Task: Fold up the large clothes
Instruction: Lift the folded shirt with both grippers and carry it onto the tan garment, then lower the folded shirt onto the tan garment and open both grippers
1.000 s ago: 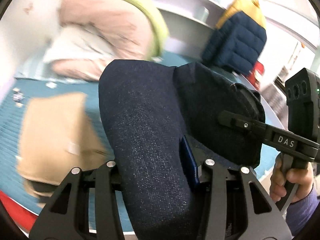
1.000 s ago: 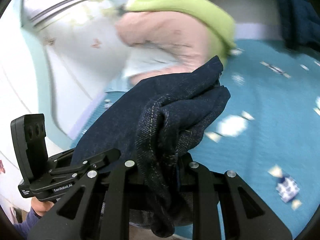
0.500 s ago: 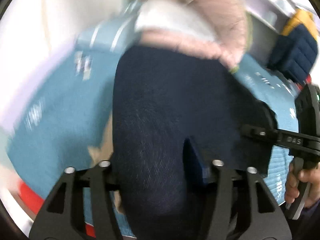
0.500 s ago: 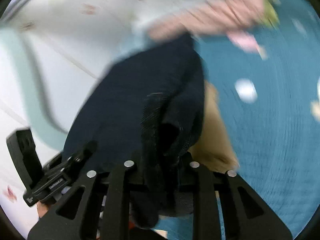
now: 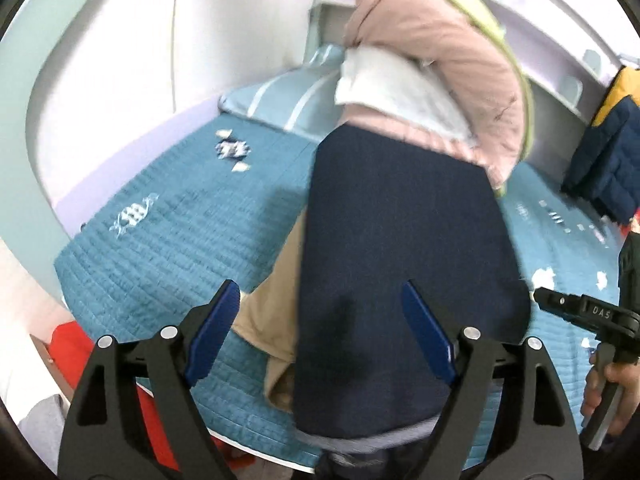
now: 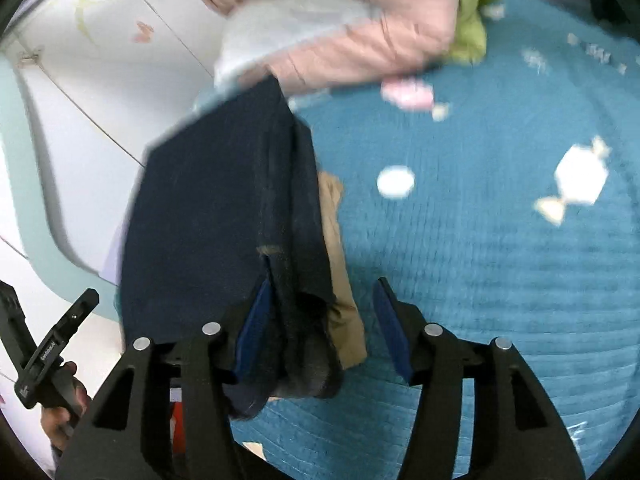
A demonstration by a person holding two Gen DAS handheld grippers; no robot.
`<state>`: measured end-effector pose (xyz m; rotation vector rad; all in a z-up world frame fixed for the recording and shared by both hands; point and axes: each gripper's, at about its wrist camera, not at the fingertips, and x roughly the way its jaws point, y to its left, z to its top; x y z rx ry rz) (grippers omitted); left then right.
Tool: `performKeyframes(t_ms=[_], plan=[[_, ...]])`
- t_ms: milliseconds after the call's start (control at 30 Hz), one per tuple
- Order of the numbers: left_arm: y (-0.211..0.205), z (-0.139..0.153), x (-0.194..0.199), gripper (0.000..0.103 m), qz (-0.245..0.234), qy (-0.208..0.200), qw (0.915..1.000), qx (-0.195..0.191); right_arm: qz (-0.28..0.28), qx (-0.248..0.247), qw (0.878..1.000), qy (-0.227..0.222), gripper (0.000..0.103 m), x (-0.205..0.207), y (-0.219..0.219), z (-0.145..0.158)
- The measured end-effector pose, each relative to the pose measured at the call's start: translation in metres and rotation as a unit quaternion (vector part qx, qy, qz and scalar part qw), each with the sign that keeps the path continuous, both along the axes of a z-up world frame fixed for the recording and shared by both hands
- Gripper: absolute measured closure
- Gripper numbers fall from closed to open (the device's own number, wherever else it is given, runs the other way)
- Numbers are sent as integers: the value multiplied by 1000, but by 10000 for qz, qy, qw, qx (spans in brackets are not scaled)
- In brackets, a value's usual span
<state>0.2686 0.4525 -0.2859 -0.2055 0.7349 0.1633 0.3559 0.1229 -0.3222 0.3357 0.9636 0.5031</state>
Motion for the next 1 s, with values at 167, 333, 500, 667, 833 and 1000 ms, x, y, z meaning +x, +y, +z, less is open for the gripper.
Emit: performKeyframes(t_ms=[167,333,500,667,833,1000], plan=[[-30,-3,6,16,-438,199,9985,-259,738,309,9968,41,88,2,29,7],[-53,-57,35,16,-459,1336,9899,-66,715,-332,9929,895,103,28,47,-55],[-62,-56,34,15,-306,1370,9901,-99,864,-130,9925,851,95,20,41,-43],[-72,-6,5,12,226,1082,9939,-35,860,-372,9956,58,54,-22,13,24],[-116,62,-50,9,736,370,9951,553,772,-977,9894,-752,24,-82,-29,93],[-184,128,-105,5,537,-290,9937,941,553,-1116,9786,-1635,10,-152,-69,152]])
